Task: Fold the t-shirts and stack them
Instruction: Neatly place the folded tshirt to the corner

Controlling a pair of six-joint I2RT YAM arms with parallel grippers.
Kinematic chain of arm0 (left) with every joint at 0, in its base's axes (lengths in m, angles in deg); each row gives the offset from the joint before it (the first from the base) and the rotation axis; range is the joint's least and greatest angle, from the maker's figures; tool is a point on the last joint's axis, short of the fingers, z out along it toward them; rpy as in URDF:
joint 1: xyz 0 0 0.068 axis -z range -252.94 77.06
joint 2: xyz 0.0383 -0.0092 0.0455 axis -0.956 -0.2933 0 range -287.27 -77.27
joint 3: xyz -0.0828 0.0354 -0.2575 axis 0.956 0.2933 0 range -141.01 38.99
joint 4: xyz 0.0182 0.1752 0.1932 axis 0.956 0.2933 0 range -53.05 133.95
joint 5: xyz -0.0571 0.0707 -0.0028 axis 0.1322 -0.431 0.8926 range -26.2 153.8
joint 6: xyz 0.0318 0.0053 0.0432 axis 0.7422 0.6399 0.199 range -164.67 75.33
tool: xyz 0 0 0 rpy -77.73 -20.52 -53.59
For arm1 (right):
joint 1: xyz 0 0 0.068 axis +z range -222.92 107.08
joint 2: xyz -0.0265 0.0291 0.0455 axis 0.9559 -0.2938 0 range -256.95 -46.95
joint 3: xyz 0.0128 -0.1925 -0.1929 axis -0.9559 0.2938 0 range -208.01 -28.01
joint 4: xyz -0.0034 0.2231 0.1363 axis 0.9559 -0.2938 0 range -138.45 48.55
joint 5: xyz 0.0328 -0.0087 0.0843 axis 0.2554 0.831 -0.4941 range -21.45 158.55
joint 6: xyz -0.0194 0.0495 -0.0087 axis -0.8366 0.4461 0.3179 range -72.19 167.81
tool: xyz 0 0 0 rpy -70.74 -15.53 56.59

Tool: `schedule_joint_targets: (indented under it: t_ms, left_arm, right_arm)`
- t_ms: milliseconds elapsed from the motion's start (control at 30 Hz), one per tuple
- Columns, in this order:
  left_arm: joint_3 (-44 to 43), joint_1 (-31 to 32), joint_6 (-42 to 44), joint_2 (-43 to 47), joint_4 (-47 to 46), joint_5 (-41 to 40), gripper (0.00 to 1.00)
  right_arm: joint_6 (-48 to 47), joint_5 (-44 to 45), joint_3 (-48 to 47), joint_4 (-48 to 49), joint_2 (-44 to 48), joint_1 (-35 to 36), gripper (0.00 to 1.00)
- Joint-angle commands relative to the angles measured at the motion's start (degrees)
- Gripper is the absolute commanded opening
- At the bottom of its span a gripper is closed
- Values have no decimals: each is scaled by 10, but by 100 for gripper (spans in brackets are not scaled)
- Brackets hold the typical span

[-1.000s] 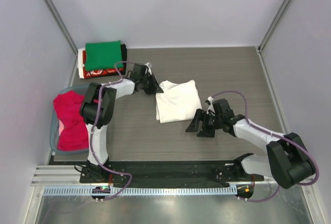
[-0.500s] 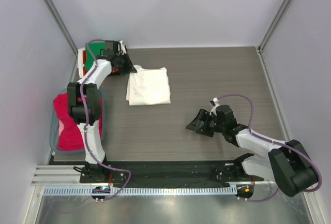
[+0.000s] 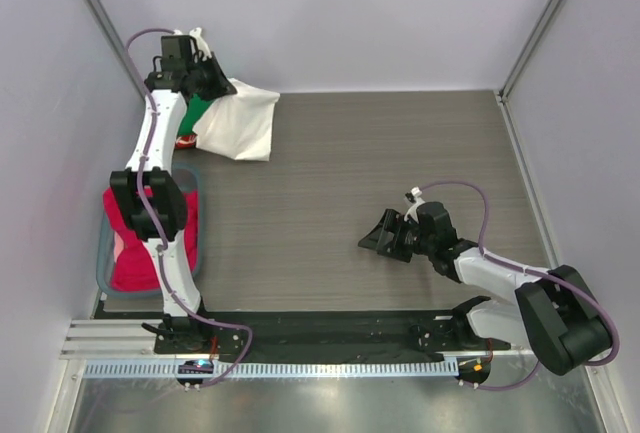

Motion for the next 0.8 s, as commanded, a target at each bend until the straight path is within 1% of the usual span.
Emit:
schedule_joint_targets:
  t_ms: [0,300,533,767]
  left_arm:
    - [-52,-21,5,37,13,11,0]
    - [-118,-45,1,53,11,10,0]
    - [-140,-69,-20,57,3,35,0]
    - [-164,-96,-37,42,-4,60,0]
  right_arm:
    - [1,-3,-4,30,-1,3,81]
    - [1,-5,-4,35,-8,3,81]
    - [0,-11,-4,40,-13,3,81]
    - [0,-15,-3,45,-16,2,81]
